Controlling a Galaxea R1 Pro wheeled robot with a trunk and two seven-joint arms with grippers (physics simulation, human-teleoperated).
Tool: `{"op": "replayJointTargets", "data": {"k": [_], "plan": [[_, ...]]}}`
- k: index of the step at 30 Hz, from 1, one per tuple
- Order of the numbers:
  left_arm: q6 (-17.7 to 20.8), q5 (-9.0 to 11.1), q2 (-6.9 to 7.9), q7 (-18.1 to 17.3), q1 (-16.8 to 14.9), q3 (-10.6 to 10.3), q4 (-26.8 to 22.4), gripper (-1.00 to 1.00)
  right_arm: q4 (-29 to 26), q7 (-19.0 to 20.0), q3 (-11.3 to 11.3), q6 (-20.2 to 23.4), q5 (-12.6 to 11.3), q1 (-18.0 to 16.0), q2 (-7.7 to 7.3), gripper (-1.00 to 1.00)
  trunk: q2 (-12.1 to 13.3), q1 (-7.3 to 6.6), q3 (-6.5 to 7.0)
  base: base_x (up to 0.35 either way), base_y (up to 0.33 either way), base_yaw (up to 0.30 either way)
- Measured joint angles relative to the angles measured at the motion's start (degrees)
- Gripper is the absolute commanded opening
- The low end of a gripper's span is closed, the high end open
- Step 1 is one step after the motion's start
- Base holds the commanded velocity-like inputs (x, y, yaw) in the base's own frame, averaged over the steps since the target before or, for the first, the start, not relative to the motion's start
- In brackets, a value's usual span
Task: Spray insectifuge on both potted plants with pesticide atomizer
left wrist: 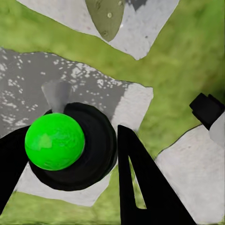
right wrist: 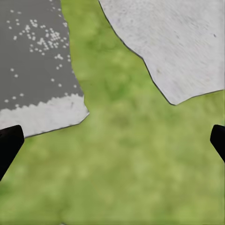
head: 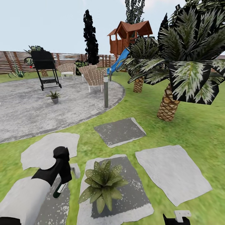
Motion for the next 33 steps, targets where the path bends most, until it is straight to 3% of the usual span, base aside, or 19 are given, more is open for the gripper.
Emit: {"op": "replayJointTargets", "data": {"k": [3, 14, 22, 27, 33], "plan": [[0.0, -0.3, -0.05, 0.0, -0.1, -1.4, -1.1, -1.00, 0.0, 0.0, 0.0, 0.0, 0.0, 0.0, -0.13, 1.00, 0.0, 0.00, 0.00, 0.000, -0.018, 0.000], [0.1, -0.5, -0.04, 0.0, -0.4, -1.5, -2.1, -1.00, 0.0, -0.1, 0.0, 0.0, 0.0, 0.0, 0.06, 1.00, 0.0, 0.02, 0.00, -0.055, -0.234, 0.008], [0.5, -0.6, -0.10, 0.0, -0.8, -1.5, -2.1, -1.00, 0.1, -0.1, 0.0, 0.0, 0.0, 0.0, 0.25, 1.00, 0.0, 0.03, 0.00, -0.282, -0.140, 0.241], [0.6, -0.7, -1.65, 0.0, -1.0, -1.6, -2.1, -1.00, 0.0, -0.1, 0.0, 0.0, 0.0, 0.0, 0.25, 1.00, 0.0, -0.02, 0.00, 0.007, -0.253, 0.234], [0.6, -0.8, -1.99, 0.0, -1.1, -1.6, -2.1, -1.00, 0.1, 0.0, 0.0, 0.0, 0.0, 0.0, 0.25, 1.00, 0.0, 0.00, 0.00, 0.044, -0.078, 0.018]]}}
